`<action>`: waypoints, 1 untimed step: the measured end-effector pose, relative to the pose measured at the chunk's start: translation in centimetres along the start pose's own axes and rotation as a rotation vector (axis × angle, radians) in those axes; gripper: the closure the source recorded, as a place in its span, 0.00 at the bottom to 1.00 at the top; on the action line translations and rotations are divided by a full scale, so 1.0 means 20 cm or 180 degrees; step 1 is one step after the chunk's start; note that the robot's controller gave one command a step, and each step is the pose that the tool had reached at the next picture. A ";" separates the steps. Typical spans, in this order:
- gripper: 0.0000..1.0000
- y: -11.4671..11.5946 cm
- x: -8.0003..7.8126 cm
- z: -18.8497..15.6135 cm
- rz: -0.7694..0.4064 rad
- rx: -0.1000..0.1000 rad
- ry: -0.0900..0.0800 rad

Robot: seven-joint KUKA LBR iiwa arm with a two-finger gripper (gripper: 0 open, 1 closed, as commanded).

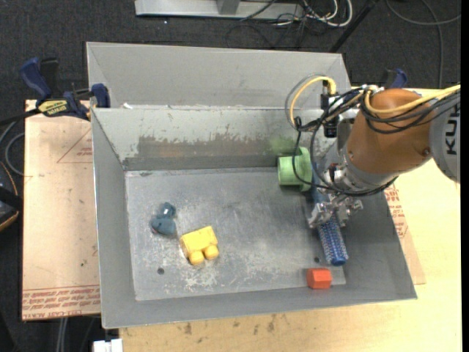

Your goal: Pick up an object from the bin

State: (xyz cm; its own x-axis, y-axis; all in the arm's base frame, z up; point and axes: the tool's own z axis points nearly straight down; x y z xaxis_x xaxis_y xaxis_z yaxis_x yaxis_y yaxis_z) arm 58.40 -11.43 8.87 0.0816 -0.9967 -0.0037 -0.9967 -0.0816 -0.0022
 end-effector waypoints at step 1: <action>1.00 -0.01 -0.01 -0.48 0.0014 0.0019 0.0011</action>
Offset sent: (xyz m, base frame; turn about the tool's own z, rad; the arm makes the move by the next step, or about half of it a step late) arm 0.0000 0.0001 0.0924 0.0000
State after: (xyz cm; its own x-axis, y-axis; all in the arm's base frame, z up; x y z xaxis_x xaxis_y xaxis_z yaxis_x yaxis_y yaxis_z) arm 58.59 -11.32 18.48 0.0771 -0.9970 -0.0003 -0.9970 -0.0771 -0.0081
